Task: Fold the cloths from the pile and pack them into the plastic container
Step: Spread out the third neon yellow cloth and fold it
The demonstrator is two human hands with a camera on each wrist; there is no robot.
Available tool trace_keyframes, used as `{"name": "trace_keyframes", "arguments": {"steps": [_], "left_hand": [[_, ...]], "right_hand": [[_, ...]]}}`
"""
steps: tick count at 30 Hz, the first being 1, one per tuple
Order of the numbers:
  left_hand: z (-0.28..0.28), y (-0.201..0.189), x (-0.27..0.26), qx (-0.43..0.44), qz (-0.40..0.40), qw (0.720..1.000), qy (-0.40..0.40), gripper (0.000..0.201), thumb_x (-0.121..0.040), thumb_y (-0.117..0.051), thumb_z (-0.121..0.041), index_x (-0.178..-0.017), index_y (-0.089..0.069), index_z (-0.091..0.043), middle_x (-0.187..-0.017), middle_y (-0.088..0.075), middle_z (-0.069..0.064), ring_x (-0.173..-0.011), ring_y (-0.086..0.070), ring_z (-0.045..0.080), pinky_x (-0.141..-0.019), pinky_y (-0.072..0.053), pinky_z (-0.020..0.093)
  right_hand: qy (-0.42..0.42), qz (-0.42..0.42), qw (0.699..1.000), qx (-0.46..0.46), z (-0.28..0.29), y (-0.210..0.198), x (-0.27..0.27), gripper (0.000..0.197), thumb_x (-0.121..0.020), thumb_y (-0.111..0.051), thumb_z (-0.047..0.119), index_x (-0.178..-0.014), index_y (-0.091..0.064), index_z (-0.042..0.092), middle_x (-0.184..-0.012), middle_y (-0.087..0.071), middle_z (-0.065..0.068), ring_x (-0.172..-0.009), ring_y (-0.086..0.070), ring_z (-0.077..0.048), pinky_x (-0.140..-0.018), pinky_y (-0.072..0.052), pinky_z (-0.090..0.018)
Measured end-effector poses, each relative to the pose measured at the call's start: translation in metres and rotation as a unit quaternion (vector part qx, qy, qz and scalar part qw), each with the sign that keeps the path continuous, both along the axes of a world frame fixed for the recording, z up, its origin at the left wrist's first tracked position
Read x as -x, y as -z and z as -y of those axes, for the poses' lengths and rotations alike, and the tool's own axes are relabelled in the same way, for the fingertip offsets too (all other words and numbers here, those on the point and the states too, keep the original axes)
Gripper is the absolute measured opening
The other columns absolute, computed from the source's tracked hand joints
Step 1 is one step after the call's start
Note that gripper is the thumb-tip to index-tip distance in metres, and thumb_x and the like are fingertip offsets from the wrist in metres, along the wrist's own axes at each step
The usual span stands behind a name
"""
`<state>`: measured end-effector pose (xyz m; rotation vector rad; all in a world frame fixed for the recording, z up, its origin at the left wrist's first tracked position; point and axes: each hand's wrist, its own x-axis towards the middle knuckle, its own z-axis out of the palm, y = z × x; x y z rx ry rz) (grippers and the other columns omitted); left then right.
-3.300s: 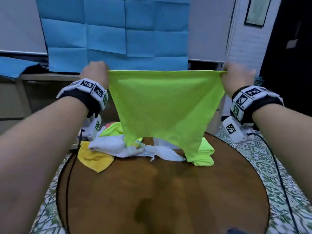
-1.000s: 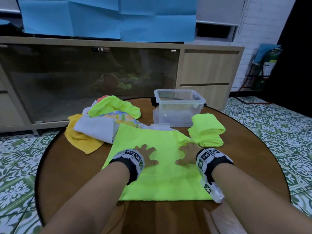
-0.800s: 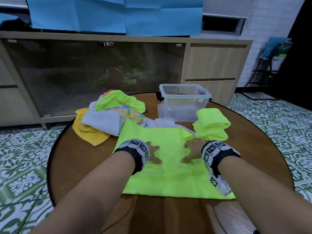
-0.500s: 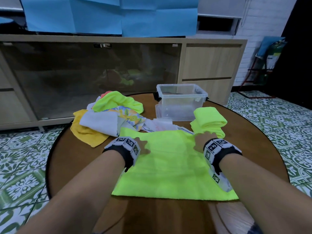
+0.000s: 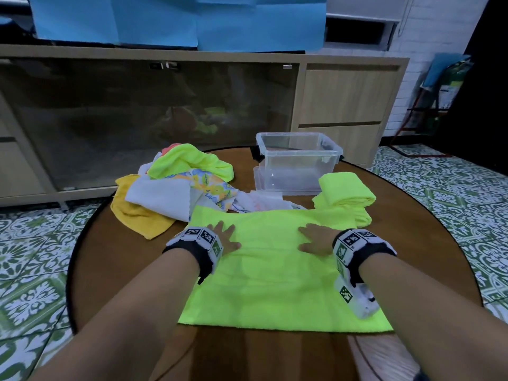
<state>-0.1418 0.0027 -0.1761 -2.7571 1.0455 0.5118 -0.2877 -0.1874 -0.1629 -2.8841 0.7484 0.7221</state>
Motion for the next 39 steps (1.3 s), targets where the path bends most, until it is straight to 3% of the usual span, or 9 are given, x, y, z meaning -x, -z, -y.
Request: {"name": "trace_keyframes", "arguments": {"steps": [4,9,13,17,19,23,27,31,39], "left_hand": [[-0.003,-0.005,-0.004,-0.017,0.036,0.999,0.017,0.062,-0.100,-0.022,-0.048,-0.151,-0.004,-0.017,-0.157,-0.008,0.010,-0.144,-0.016,0.027,-0.113,-0.016,0.033],[-0.005,-0.015,-0.011,0.005,0.057,0.997,0.052,0.058,-0.098,-0.032,-0.050,-0.146,-0.026,-0.018,-0.146,-0.032,0.008,-0.131,-0.037,0.027,-0.103,-0.038,0.040],[-0.002,-0.024,-0.006,0.027,0.050,0.994,0.098,0.047,-0.096,-0.046,-0.041,-0.137,-0.039,-0.020,-0.139,-0.037,0.007,-0.126,-0.041,0.025,-0.100,-0.042,0.039],[0.002,-0.028,0.003,0.063,0.074,0.989,0.115,0.028,-0.095,-0.049,-0.035,-0.117,-0.051,-0.018,-0.119,-0.048,0.006,-0.107,-0.052,0.023,-0.083,-0.046,0.034],[0.005,-0.035,0.009,0.079,0.066,0.988,0.115,0.021,-0.094,-0.048,-0.038,-0.096,-0.052,-0.018,-0.090,-0.053,0.001,-0.082,-0.053,0.019,-0.068,-0.041,0.028],[0.017,-0.038,0.024,0.102,-0.066,0.983,0.138,0.041,-0.092,-0.053,-0.041,-0.060,-0.054,-0.015,-0.056,-0.052,-0.005,-0.050,-0.047,0.009,-0.053,-0.038,0.021],[0.032,-0.029,0.051,0.087,-0.186,0.965,0.163,0.033,-0.088,-0.061,-0.031,-0.058,-0.060,-0.016,-0.049,-0.059,-0.008,-0.047,-0.054,0.004,-0.052,-0.042,0.016],[0.039,-0.034,0.064,-0.011,-0.201,0.960,0.195,0.031,-0.090,-0.059,-0.031,-0.064,-0.059,-0.014,-0.059,-0.056,-0.002,-0.054,-0.050,0.011,-0.056,-0.043,0.018],[0.033,-0.035,0.088,-0.108,-0.191,0.939,0.264,0.031,-0.094,-0.053,-0.022,-0.067,-0.052,-0.007,-0.043,-0.048,-0.008,-0.043,-0.041,0.009,-0.043,-0.037,0.015]], "right_hand": [[0.089,0.005,0.996,0.017,0.007,0.003,0.007,0.067,-0.101,-0.027,0.044,-0.150,-0.002,0.007,-0.159,0.004,-0.007,-0.145,-0.009,-0.028,-0.114,-0.017,-0.034],[0.048,0.065,0.990,0.115,0.009,-0.009,0.010,0.046,-0.100,-0.032,0.038,-0.137,-0.041,0.011,-0.140,-0.042,-0.009,-0.125,-0.044,-0.027,-0.096,-0.040,-0.037],[-0.027,0.132,0.988,0.073,-0.001,-0.020,0.002,0.035,-0.098,-0.044,0.029,-0.129,-0.051,0.016,-0.137,-0.045,-0.003,-0.120,-0.048,-0.023,-0.095,-0.043,-0.034],[-0.065,0.134,0.988,0.033,-0.018,-0.016,-0.008,0.035,-0.098,-0.044,0.027,-0.132,-0.048,0.019,-0.135,-0.045,-0.006,-0.122,-0.047,-0.023,-0.095,-0.041,-0.033],[-0.079,0.146,0.985,0.039,-0.027,-0.013,-0.016,0.035,-0.098,-0.043,0.026,-0.132,-0.047,0.020,-0.134,-0.045,-0.007,-0.122,-0.045,-0.024,-0.093,-0.041,-0.034],[-0.090,0.110,0.990,0.008,-0.047,-0.007,-0.032,0.043,-0.097,-0.043,0.033,-0.139,-0.041,0.024,-0.139,-0.041,-0.006,-0.129,-0.038,-0.026,-0.100,-0.038,-0.038],[-0.091,0.042,0.995,0.027,-0.046,0.002,-0.041,0.050,-0.099,-0.039,0.033,-0.145,-0.028,0.018,-0.149,-0.031,-0.007,-0.134,-0.031,-0.030,-0.106,-0.035,-0.042],[-0.073,0.023,0.997,-0.003,-0.032,0.006,-0.043,0.059,-0.100,-0.035,0.039,-0.151,-0.011,0.019,-0.158,-0.007,-0.006,-0.143,-0.020,-0.027,-0.115,-0.022,-0.038],[-0.091,0.015,0.996,0.004,-0.032,-0.009,-0.028,0.061,-0.099,-0.042,0.037,-0.151,-0.015,0.017,-0.157,-0.014,-0.008,-0.141,-0.024,-0.025,-0.111,-0.026,-0.035]]}}
